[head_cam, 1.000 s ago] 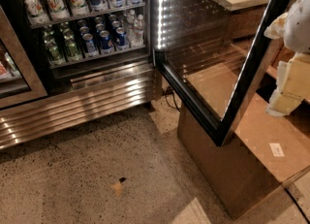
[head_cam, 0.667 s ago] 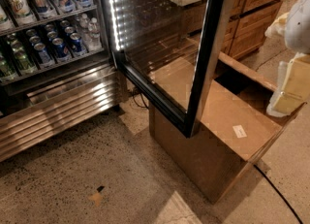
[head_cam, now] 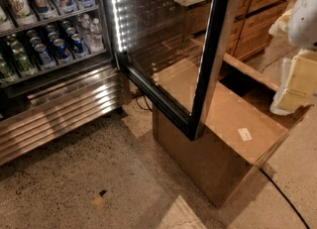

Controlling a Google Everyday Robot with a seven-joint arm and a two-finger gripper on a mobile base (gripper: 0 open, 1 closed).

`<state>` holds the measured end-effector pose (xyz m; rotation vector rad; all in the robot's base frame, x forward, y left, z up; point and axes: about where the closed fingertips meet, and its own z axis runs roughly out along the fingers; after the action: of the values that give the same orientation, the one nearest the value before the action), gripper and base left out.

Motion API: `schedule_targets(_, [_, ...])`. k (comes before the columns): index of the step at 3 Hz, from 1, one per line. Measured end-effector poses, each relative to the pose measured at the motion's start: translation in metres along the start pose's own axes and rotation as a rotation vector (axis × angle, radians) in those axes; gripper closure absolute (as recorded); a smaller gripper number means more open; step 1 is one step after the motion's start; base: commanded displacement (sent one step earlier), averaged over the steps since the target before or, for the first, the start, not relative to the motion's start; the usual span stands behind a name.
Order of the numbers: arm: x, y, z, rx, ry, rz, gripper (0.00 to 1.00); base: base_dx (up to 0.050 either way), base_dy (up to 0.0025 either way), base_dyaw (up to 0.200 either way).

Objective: Close right fridge door

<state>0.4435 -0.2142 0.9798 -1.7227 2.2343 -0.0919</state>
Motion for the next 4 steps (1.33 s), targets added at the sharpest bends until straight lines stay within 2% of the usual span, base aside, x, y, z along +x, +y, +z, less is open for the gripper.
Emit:
schedule_targets(1, [0.0111, -0.0107, -0.0047, 0.006, -0.019, 0.047, 0.00, 0.000, 0.00000, 0.000])
schedule_targets(2, [0.0111, -0.0107, -0.0047, 0.006, -0.019, 0.047, 0.00, 0.000, 0.00000, -0.200])
schedule_targets(3, [0.0111, -0.0107, -0.0047, 0.006, -0.019, 0.047, 0.00, 0.046, 0.00002, 0.000])
schedule_targets(4, [0.0103, -0.0114, -0.0040, 0.006, -0.019, 0.047, 0.00, 0.000, 0.00000, 0.000])
